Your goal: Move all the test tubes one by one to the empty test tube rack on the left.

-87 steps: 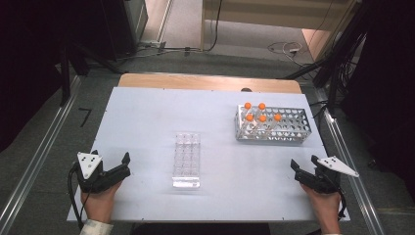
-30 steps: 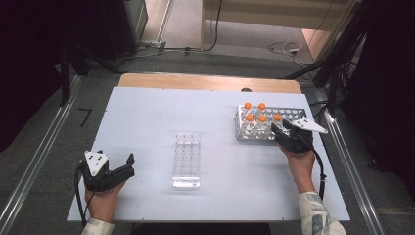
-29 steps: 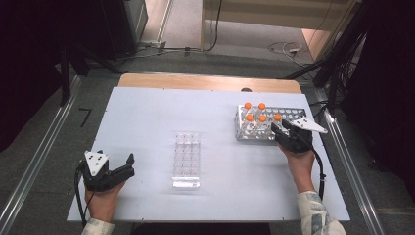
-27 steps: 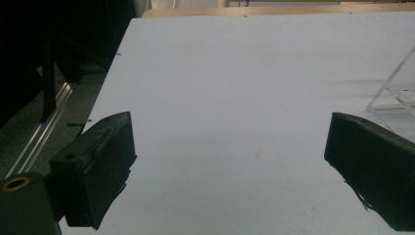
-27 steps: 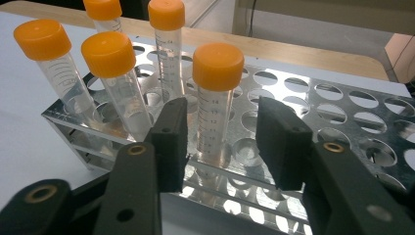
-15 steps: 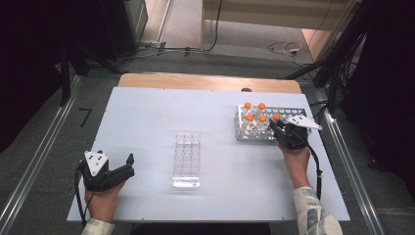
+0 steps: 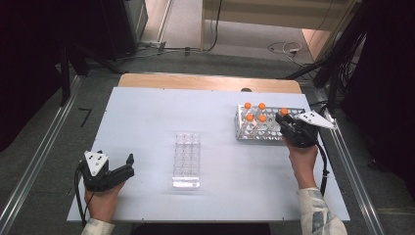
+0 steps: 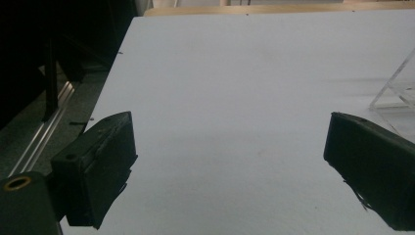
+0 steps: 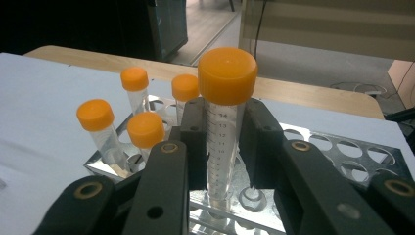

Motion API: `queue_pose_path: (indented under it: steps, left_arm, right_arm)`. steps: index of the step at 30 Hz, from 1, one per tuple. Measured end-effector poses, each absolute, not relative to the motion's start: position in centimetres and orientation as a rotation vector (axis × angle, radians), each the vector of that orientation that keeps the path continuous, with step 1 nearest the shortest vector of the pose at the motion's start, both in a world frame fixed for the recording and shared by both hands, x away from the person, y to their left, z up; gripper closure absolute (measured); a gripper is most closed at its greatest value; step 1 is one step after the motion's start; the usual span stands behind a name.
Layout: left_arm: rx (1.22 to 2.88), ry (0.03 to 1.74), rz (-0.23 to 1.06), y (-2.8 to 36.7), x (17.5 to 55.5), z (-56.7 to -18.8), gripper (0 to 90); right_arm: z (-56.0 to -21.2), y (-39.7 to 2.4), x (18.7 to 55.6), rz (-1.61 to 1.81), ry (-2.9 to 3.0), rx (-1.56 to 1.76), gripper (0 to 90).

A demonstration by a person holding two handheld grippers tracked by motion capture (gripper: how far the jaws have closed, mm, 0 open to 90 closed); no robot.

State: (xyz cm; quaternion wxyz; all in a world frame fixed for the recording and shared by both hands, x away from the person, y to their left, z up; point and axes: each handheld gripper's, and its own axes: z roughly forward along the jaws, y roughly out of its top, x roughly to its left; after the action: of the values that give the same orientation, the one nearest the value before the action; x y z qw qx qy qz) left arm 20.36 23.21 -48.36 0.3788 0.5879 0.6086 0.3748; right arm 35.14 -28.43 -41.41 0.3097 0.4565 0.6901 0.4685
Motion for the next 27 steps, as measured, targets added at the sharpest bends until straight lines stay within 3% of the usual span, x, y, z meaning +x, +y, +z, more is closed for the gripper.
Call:
queue_pose_path:
  steps: [15,27]
  left_arm:
    - [1.507,1.549,0.951,23.1,20.3,-48.3,5.4]
    - [1.518,1.525,0.932,22.2,19.9,-48.0,6.9]
  right_arm:
    - [-40.6,-28.5,33.1,1.257,1.878,1.179,71.5]
    - [-42.0,-27.2,31.0,1.259,1.984,1.152,71.4]
